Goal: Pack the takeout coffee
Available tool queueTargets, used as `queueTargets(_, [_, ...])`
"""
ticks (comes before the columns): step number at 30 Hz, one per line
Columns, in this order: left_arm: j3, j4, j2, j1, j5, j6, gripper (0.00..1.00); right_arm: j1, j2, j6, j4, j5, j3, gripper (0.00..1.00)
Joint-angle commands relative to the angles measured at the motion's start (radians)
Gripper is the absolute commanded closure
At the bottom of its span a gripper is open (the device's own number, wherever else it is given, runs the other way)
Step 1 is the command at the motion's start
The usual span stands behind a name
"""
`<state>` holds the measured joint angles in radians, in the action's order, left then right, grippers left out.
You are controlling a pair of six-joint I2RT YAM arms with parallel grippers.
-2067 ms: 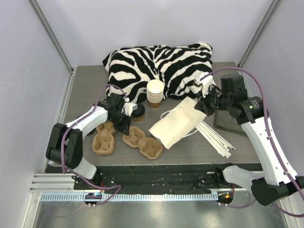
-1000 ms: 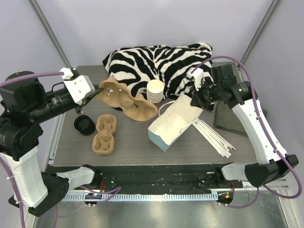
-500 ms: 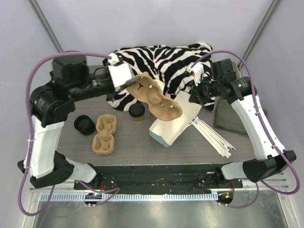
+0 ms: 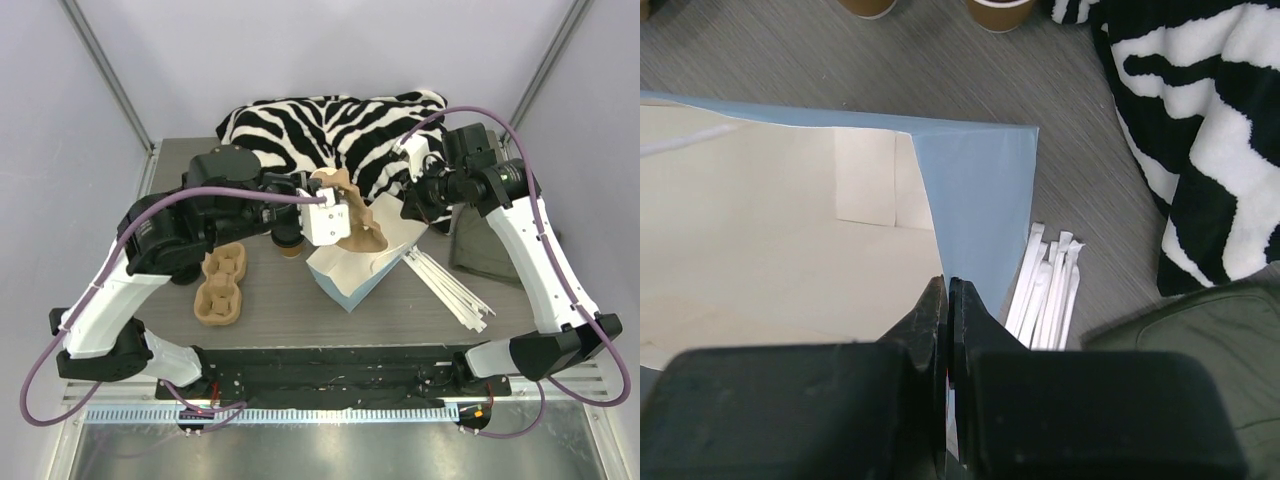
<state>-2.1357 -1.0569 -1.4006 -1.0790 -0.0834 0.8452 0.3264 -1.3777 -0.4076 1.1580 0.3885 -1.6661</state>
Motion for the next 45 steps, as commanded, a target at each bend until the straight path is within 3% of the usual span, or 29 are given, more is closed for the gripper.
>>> queueTargets(1, [0.000,0.120,0.006,-0.071,-0.148,0.138,1.00,0.005,-0.012,0.012,0.029,-0.028,-0.058,0.99])
queueTargets(6, [0.121,0.198,0.035,-0.156,-0.237,0.308,1.00,0.003,-0.014,0.016,0.045,-0.033,-0.069,0.99])
queueTargets(10, [0.145,0.199,0.031,-0.214,-0.257,0.353,1.00,0.005,-0.018,0.021,0.045,-0.039,-0.070,0.99])
queueTargets(22, [0.272,0.132,0.037,-0.254,-0.185,0.428,1.00,0.043,-0.035,-0.065,0.085,0.033,-0.119,0.99])
queueTargets(33, [0.240,-0.038,-0.061,-0.262,-0.130,0.263,1.00,0.174,-0.078,-0.214,0.164,0.027,-0.172,0.99])
queueTargets(40, [0.252,-0.081,-0.096,-0.262,-0.115,0.209,0.99,0.214,-0.063,-0.235,0.166,0.055,-0.165,0.99])
queueTargets(45, [0.223,-0.159,-0.130,-0.262,-0.030,0.128,0.97,0.244,-0.044,-0.221,0.138,0.062,-0.144,0.99])
